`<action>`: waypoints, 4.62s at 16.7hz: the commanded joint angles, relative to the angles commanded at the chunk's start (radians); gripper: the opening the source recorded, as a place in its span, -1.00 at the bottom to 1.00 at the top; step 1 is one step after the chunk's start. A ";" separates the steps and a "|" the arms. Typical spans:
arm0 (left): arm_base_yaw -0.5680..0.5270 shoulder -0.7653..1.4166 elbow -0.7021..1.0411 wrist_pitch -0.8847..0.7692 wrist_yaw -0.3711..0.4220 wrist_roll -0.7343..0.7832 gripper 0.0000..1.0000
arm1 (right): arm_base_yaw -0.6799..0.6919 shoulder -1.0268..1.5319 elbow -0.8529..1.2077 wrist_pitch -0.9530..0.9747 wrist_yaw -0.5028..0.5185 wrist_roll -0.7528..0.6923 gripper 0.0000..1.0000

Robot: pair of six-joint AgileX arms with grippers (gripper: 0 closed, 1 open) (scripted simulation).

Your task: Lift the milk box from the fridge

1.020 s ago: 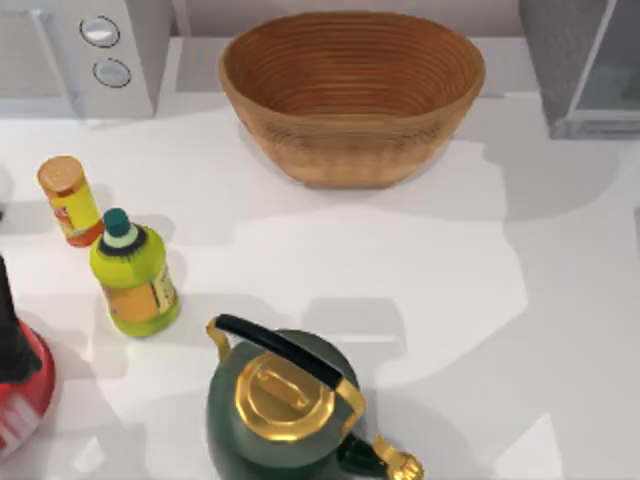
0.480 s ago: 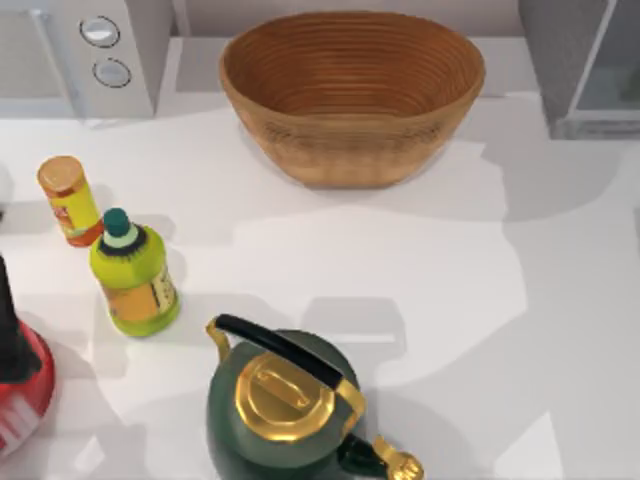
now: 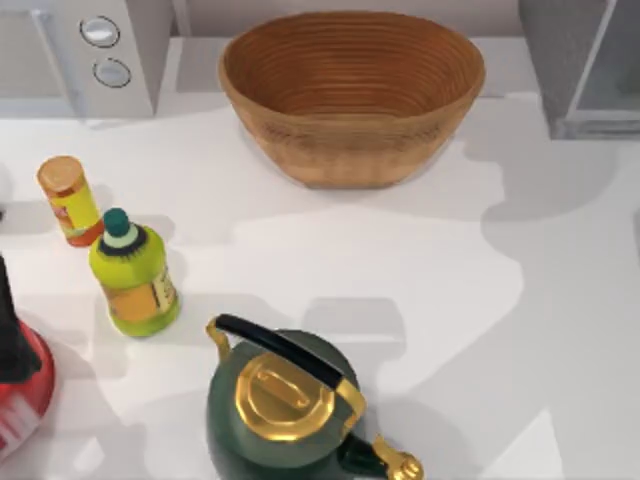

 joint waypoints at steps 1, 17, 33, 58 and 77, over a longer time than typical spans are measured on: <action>0.000 0.000 0.000 0.000 0.000 0.000 1.00 | 0.000 -0.018 0.005 -0.027 0.000 0.000 -1.00; 0.000 0.000 0.000 0.000 0.000 0.000 1.00 | -0.041 -0.285 -0.371 0.072 -0.045 0.004 -1.00; 0.000 0.000 0.000 0.000 0.000 0.000 1.00 | 0.004 -0.680 -0.591 -0.090 -0.011 -0.005 -1.00; 0.000 0.000 0.000 0.000 0.000 0.000 1.00 | 0.202 -2.200 -1.255 -0.938 0.155 -0.011 -1.00; 0.000 0.000 0.000 0.000 0.000 0.000 1.00 | 0.019 -0.881 -1.246 0.370 -0.688 0.020 -1.00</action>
